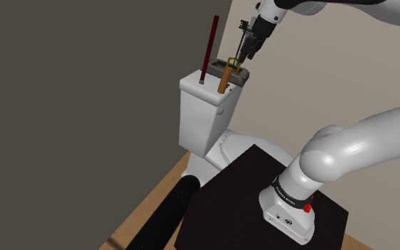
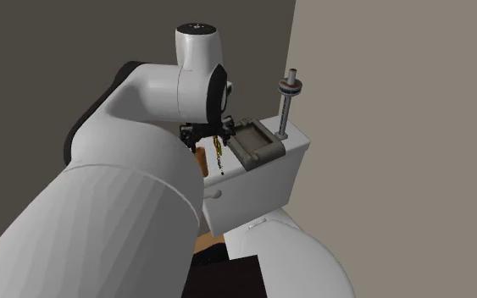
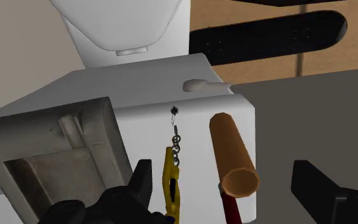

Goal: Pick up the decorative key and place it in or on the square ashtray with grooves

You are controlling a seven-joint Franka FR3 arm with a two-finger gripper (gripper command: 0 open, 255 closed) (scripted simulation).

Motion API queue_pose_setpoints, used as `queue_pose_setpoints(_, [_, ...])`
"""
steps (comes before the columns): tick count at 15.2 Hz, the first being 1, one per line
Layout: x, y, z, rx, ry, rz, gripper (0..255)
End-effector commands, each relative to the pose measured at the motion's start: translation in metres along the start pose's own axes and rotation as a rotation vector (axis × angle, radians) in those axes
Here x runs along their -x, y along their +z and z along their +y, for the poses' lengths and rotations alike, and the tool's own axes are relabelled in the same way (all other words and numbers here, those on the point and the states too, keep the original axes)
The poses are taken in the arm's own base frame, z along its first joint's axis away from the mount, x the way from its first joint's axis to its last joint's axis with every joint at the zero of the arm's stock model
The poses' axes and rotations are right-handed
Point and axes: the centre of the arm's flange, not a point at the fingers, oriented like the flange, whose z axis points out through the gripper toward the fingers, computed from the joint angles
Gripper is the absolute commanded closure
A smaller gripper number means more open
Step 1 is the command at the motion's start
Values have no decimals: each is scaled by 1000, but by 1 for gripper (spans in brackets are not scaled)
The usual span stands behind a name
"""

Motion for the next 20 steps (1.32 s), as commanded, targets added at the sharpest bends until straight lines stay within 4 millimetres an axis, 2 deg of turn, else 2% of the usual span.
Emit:
queue_pose_setpoints(1, [-14,0,20,-5,-4,55,0])
queue_pose_setpoints(3, [-26,-3,37,-11,-8,106,0])
queue_pose_setpoints(11, [-30,37,37,-11,-8,106,0])
queue_pose_setpoints(19, [-30,37,36,-11,-8,106,0])
queue_pose_setpoints(20, [-30,37,36,-11,-8,106,255])
